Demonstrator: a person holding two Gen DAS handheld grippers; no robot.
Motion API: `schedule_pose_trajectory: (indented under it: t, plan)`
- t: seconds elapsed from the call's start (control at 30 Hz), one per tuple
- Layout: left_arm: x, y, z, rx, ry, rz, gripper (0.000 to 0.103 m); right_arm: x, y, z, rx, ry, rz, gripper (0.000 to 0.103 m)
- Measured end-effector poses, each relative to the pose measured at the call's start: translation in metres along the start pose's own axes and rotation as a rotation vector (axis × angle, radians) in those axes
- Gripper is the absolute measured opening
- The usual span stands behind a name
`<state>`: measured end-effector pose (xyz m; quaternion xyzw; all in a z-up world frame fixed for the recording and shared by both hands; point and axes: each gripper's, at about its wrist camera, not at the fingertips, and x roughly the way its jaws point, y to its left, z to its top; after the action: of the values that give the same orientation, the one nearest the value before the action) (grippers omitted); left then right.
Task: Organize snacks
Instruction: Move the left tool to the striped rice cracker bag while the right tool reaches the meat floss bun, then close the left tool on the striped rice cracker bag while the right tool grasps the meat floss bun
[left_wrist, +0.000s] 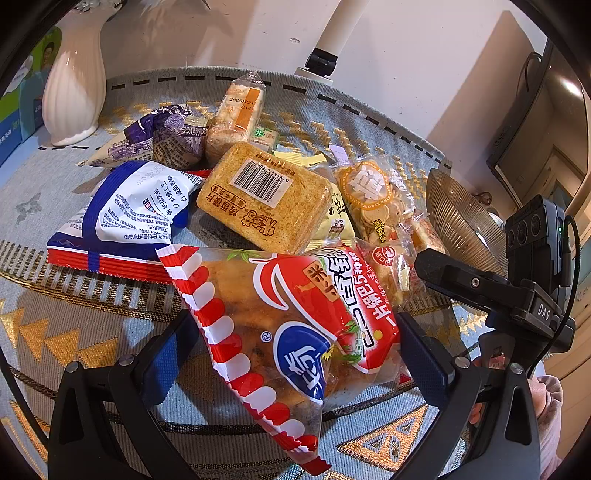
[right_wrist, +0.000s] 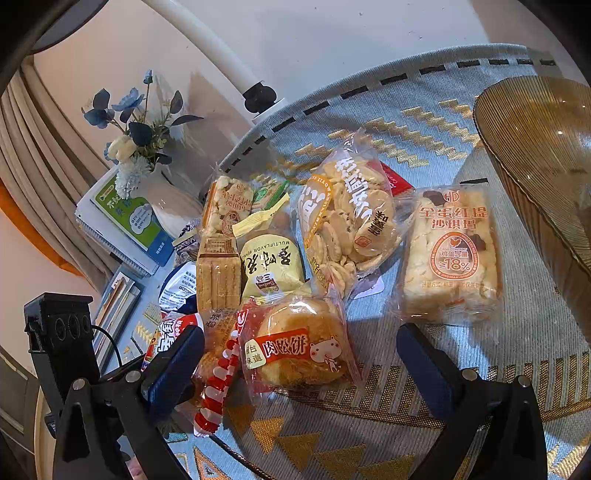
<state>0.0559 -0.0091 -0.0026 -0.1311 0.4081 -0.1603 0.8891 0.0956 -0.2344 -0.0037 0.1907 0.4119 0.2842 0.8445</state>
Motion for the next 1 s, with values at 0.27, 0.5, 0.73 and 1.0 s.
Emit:
schedule_pose_trajectory:
  t: [0.27,0.5,0.73,1.0]
  plan:
    - [-0.001,0.0,0.0,0.0,0.0,0.0,0.103,0.0,0.0,0.0,0.0,0.0,0.0,0.103]
    - [0.0,0.0,0.0,0.001,-0.001,0.0,0.103,0.002,0.003,0.001,-0.008,0.004,-0.009,0.103]
    - [-0.001,0.0,0.0,0.001,-0.001,0.0,0.103,0.003,0.008,0.001,-0.028,0.014,-0.035,0.103]
    - [-0.007,0.001,-0.002,-0.004,-0.028,-0.033,0.078,0.01,0.021,0.001,-0.093,0.04,-0.129,0.049]
